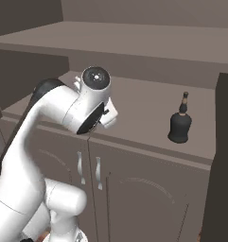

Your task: There is a bowl on the dining counter. Grab a lemon wedge from the fridge and place it in the bowl. Then get the liquor bottle and glass cup from the cabinet and place them next to the bowl.

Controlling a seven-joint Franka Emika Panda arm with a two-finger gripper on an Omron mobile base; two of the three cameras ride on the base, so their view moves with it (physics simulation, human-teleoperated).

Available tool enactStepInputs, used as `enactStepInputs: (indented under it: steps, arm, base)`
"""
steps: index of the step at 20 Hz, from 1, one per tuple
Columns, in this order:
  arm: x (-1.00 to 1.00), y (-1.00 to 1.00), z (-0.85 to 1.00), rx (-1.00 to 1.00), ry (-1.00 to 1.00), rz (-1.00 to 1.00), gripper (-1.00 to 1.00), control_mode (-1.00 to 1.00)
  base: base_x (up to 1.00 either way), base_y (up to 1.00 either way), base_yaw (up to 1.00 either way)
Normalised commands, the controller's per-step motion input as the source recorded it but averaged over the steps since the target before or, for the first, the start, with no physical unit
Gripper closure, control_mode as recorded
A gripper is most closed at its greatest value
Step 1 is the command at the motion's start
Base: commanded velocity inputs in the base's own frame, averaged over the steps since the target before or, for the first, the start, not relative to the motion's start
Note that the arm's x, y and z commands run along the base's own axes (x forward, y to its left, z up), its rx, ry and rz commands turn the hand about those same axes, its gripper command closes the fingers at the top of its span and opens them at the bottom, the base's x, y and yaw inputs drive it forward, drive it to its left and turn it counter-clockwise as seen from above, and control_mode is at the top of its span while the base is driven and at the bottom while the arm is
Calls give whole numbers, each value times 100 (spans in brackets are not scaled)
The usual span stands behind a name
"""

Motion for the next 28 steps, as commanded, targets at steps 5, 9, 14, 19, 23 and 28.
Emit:
enactStepInputs:
  steps: [5,9,14,19,23,28]
  arm:
    - [-100,0,13,0,0,-13,100,-100]
    - [-90,0,-7,-5,4,-7,100,-100]
    - [-84,14,-8,-7,2,2,100,-100]
    - [0,0,0,0,0,0,100,100]
    - [0,0,0,0,0,0,100,100]
    - [0,0,0,0,0,0,100,100]
  base:
    - [0,0,0]
    - [0,0,0]
    - [0,0,0]
    - [-100,-3,-6]
    - [-100,-31,-33]
    - [-96,-38,-48]
